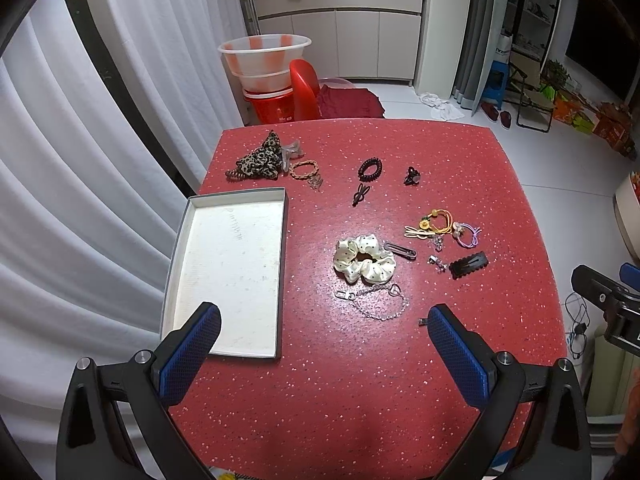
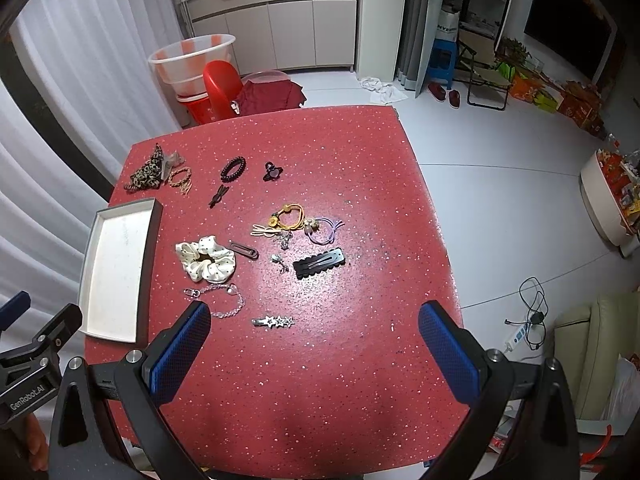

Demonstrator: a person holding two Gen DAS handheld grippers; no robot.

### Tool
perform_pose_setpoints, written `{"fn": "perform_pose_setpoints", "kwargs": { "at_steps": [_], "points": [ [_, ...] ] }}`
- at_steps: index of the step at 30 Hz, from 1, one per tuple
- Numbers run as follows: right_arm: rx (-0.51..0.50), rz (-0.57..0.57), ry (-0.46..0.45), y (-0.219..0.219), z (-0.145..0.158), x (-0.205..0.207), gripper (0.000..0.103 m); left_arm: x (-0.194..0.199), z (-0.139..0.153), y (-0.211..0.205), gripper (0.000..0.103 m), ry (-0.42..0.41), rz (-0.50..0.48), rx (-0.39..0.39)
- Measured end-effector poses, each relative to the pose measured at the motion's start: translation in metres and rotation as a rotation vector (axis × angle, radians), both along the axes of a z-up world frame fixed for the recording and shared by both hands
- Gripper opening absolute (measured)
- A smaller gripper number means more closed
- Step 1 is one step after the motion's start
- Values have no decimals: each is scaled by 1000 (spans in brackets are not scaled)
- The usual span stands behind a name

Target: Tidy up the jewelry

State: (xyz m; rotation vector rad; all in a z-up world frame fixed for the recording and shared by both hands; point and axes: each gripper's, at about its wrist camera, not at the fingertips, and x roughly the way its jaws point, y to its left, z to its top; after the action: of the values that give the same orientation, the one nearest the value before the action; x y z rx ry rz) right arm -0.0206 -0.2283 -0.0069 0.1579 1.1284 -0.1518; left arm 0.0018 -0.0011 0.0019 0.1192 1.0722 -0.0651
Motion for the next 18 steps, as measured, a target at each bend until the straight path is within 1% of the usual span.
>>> {"fn": "perform_pose_setpoints", "kwargs": {
  "at_steps": [18],
  "points": [
    [0, -2, -5, 0, 0, -1, 103, 1, 0, 0, 103, 4, 3, 0]
  ]
}}
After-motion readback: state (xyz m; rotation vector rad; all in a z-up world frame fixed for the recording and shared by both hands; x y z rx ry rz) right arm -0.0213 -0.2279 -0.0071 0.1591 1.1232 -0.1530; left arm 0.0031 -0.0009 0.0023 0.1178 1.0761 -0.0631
